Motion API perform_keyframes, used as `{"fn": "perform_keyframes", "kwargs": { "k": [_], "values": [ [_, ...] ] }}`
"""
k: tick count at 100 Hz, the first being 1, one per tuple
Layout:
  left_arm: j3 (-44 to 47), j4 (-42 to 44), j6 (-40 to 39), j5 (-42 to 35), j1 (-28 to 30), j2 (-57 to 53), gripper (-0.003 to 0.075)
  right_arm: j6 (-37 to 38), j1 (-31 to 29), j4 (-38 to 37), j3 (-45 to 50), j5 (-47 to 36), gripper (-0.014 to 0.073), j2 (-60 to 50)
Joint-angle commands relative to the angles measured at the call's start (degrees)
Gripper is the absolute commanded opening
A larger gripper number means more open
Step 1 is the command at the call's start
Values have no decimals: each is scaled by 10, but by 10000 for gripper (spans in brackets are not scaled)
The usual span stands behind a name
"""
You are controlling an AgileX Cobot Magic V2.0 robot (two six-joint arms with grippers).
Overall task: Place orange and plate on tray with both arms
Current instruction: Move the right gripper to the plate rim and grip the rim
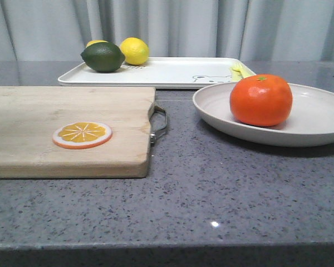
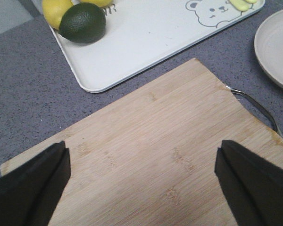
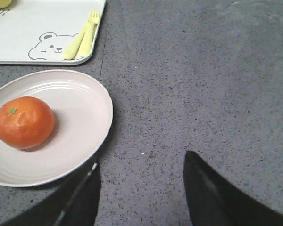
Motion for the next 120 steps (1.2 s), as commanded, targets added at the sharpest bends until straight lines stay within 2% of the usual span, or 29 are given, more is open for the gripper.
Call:
{"fn": "perform_keyframes", "kwargs": {
  "k": [1, 24, 63, 120],
  "values": [
    [-2, -7, -8, -50, 4, -25, 599, -2, 0, 0, -11, -43, 414, 18],
    [3, -7, -8, -48, 4, -25, 599, -2, 0, 0, -11, -108, 414, 104],
    [4, -12, -8, -44, 4, -24, 599, -2, 0, 64, -14, -216, 414, 289],
    [4, -12, -8, -44, 4, -24, 599, -2, 33, 103, -14, -289, 414, 398]
  ]
}}
